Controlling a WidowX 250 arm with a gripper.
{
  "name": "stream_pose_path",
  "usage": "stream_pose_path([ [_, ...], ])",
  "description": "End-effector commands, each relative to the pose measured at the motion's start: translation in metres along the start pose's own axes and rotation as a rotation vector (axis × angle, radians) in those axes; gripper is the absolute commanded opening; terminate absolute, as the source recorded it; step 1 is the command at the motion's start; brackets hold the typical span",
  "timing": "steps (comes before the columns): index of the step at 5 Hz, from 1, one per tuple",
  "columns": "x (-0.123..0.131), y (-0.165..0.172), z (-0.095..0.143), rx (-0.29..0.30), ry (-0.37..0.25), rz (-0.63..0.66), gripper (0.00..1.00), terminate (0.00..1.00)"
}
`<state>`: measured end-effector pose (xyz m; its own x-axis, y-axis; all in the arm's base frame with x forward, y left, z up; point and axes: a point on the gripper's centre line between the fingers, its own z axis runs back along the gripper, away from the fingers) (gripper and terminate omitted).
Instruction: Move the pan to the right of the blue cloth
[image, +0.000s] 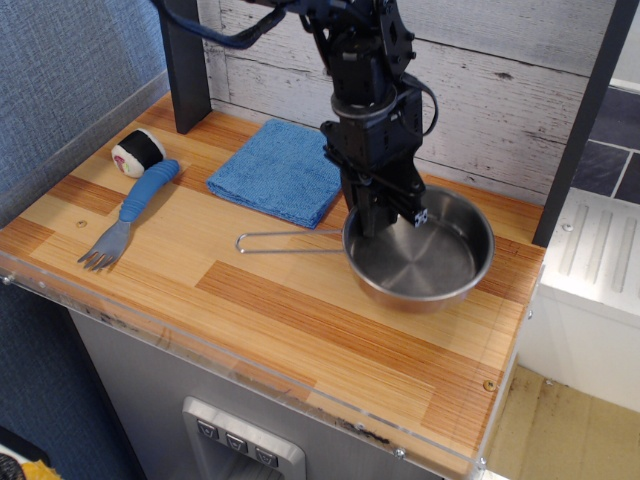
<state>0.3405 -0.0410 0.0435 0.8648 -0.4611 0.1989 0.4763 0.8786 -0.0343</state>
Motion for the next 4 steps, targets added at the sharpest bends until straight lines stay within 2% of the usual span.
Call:
stream_pose_path([
  [1, 0.027, 0.024, 0.017, 0.041, -0.068, 0.035, 0.00, 0.00],
  [2, 0.032, 0.035, 0.011, 0.037, -0.069, 0.058, 0.00, 0.00],
  [4, 0.034, 0.042, -0.016, 0.022, -0.016, 0.064, 0.00, 0.00],
])
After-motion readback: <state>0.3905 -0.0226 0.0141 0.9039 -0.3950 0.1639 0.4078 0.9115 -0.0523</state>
